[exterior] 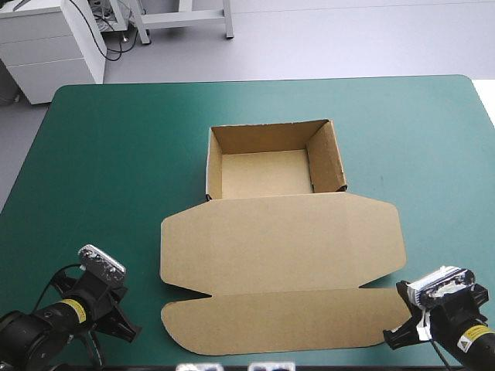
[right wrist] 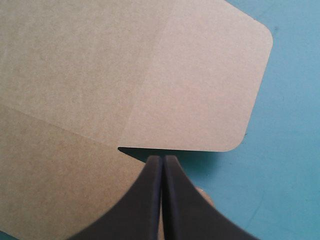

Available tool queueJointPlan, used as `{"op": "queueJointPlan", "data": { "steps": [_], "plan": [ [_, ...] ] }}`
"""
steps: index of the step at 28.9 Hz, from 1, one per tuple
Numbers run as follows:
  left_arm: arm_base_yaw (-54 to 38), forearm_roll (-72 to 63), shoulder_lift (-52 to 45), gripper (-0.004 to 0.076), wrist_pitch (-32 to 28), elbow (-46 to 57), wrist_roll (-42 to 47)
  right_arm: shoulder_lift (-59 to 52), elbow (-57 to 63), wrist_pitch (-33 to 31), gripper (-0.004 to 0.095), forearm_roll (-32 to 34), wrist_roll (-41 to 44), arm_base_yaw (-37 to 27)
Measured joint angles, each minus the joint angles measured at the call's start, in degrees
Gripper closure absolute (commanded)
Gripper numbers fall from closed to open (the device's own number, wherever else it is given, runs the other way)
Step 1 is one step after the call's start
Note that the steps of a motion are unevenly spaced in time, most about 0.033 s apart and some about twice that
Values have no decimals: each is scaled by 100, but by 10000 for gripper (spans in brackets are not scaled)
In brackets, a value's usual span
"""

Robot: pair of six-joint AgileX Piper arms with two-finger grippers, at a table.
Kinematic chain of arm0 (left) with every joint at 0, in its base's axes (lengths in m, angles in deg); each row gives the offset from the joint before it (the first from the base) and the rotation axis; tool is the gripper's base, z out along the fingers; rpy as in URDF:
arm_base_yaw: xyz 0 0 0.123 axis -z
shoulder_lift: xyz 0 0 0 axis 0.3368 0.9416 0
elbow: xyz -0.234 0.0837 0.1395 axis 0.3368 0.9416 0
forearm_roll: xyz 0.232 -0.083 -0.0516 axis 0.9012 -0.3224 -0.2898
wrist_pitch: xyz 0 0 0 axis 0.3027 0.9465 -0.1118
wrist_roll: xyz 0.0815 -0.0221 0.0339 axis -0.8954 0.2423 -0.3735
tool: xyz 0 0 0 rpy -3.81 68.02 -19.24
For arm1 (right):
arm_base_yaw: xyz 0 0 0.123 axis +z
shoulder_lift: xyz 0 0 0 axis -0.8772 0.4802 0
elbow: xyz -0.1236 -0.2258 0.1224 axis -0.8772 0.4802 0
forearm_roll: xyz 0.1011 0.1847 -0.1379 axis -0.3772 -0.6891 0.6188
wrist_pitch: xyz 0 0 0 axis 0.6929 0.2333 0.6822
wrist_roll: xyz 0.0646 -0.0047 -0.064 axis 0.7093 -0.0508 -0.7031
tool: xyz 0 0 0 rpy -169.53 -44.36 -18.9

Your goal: Fold the box

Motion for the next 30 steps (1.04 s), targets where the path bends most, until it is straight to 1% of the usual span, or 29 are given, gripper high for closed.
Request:
{"op": "queueJointPlan", "data": {
  "steps": [7, 30],
  "plan": [
    [0, -5, 0, 731, -5, 13, 132, 0, 0, -2, 922, 0, 5, 0],
    [0, -5, 0, 731, -5, 13, 158, 0, 0, -15, 922, 0, 32, 0]
  ]
}}
